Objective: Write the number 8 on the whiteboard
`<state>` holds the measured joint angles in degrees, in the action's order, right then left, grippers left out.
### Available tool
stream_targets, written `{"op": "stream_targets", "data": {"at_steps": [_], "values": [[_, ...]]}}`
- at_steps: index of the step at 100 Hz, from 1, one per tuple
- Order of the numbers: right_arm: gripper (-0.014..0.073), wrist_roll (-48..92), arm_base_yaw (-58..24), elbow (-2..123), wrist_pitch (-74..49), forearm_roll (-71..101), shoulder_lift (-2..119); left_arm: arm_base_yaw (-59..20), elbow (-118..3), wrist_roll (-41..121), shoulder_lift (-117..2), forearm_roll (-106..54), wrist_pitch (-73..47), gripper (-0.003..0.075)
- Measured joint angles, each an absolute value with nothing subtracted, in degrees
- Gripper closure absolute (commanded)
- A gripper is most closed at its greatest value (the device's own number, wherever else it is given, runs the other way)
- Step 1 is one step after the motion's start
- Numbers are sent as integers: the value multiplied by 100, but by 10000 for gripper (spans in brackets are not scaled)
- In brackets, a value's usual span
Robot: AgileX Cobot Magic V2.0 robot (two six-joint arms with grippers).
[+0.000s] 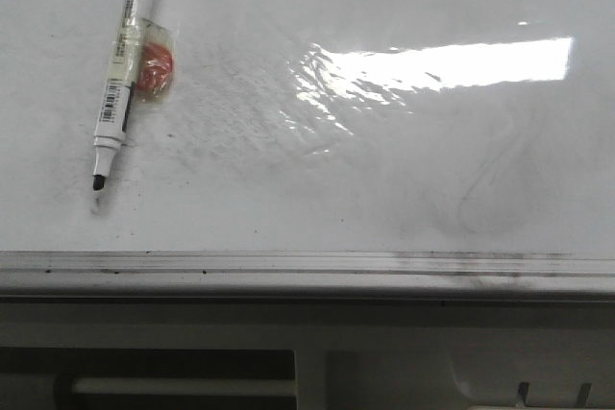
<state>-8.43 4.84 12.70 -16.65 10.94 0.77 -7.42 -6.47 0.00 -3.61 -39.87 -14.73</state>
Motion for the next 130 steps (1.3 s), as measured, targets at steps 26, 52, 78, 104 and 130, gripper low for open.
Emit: {"op": "stream_targets", "data": {"at_steps": [26,52,78,104,130], "values": [[588,0,473,2680,-3698,1094,1360,-1081,-2192,1154,-2202,-3593,-2527,666],[243,104,-77,3160,-3813,1094,1777,-2250,-2961,1609,-3871,-3537,-2731,383],[227,117,-444,3171,-3789,1094,2143,-3403,-3452,1643,-5207,-3532,-2124,384],[227,117,-444,3171,-3665,1116,2168,-3695,-3564,1651,-6162,-3532,-1391,386],[227,127,-444,3206,-3657,1137,2168,-3705,-3574,1651,-6544,-3553,-1288,704]]}}
